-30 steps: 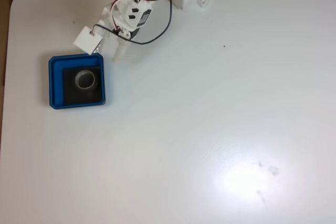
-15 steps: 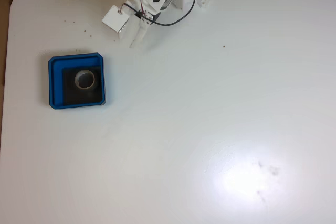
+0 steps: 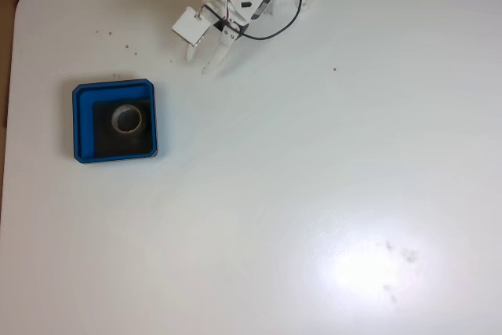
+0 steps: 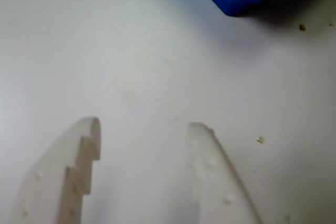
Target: Pick the black tape roll and drop it in the blue box
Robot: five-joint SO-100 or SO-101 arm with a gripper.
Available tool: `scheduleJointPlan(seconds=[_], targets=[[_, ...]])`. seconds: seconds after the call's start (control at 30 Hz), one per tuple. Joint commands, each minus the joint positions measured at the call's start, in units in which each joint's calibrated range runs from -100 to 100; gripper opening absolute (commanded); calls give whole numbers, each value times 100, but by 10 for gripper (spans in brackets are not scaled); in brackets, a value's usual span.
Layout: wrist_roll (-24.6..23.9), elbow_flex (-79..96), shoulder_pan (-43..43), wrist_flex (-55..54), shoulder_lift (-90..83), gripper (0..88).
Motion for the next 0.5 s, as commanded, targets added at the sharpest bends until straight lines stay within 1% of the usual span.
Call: scheduleJointPlan(seconds=[0.0, 0.4, 0.47], targets=[[22, 395, -29, -280, -393, 149], [48, 439, -98, -230, -585, 149], [48, 439, -352, -230, -585, 149]])
